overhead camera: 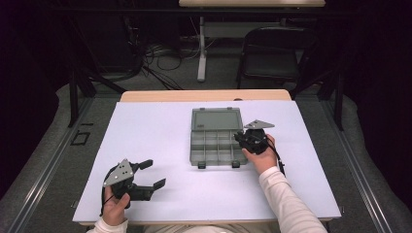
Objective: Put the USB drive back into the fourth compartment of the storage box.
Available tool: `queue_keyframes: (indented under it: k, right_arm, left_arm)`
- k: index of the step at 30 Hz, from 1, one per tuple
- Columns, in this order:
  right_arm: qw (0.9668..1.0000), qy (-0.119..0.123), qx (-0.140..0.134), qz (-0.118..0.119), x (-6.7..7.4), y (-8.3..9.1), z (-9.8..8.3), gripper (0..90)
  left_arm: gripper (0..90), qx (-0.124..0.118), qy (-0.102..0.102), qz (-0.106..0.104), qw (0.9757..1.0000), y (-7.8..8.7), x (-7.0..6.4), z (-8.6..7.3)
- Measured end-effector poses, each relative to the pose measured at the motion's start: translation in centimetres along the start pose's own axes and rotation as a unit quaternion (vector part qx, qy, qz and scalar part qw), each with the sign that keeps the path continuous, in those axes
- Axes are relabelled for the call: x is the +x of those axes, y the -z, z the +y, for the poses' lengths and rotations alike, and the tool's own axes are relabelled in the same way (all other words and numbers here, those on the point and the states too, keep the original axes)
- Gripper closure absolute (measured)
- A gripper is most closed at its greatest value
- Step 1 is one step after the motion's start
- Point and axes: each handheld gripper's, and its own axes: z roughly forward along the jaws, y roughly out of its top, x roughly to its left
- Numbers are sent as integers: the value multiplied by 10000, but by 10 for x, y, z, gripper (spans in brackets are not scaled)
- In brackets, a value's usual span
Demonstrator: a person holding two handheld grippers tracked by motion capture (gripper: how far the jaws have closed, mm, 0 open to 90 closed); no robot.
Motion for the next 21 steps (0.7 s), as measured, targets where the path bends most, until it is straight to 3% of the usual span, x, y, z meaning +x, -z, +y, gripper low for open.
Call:
queue_keyframes:
  k: [21]
  right_arm:
    - [9999, -37, 106, -58, -3, -9, 1, 796]
  left_arm:
    - [156, -12, 3, 5, 10000, 0, 0, 0]
